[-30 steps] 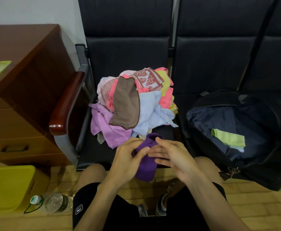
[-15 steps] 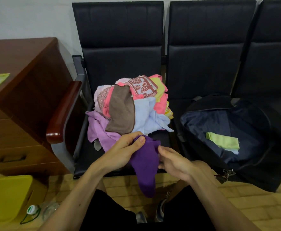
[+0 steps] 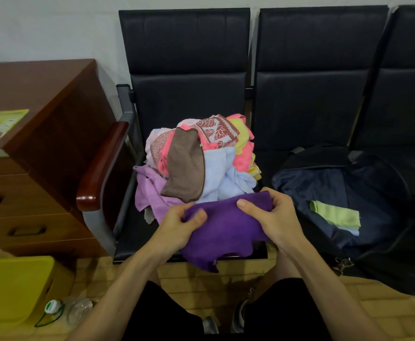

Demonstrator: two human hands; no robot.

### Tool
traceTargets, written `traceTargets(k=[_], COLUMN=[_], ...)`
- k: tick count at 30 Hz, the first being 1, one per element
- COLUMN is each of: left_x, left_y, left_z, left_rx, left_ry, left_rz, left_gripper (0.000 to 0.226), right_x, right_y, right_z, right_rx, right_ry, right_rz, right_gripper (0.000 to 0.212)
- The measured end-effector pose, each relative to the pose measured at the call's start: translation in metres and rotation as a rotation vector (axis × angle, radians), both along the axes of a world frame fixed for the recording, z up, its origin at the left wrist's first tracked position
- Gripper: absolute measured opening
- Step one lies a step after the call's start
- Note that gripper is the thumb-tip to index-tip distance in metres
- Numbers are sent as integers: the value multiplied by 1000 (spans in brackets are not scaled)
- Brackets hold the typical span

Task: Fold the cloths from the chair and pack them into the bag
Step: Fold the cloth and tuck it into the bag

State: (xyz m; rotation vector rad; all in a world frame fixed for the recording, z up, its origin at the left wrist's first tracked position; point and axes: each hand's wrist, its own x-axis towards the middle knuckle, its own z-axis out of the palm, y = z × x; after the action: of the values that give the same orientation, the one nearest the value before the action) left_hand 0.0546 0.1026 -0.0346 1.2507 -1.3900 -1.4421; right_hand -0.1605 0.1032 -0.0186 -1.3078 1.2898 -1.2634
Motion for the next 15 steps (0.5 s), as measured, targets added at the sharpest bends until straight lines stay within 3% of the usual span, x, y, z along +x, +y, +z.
traceTargets(k=[2, 3, 5, 7, 10, 11, 15], left_x=[7, 7, 6, 3, -2, -4, 0], left_y=[-3, -2, -3, -3, -6, -6, -16], left_z=[-2, 1, 5, 11, 9, 13, 11], left_rx=[140, 193, 212, 224, 244, 259, 264], left_ry=[-8, -17, -38, 21, 226, 264, 206], left_rz=[-137, -213, -276, -237, -168, -127, -27], left_gripper=[63, 70, 56, 42, 20, 13, 10], right_x=[1, 1, 1, -1, 5, 8, 18], right_y=[1, 1, 1, 2, 18, 25, 38], right_z=[-2, -3, -4, -10, -38, -48, -64], right_rx=[-19, -26, 2, 113, 417, 511, 600], right_ry=[27, 22, -71, -322, -619, -657, -492], right_rz=[-43, -61, -95, -22, 180, 235, 474], right_gripper=[30, 31, 28, 27, 78, 86, 66])
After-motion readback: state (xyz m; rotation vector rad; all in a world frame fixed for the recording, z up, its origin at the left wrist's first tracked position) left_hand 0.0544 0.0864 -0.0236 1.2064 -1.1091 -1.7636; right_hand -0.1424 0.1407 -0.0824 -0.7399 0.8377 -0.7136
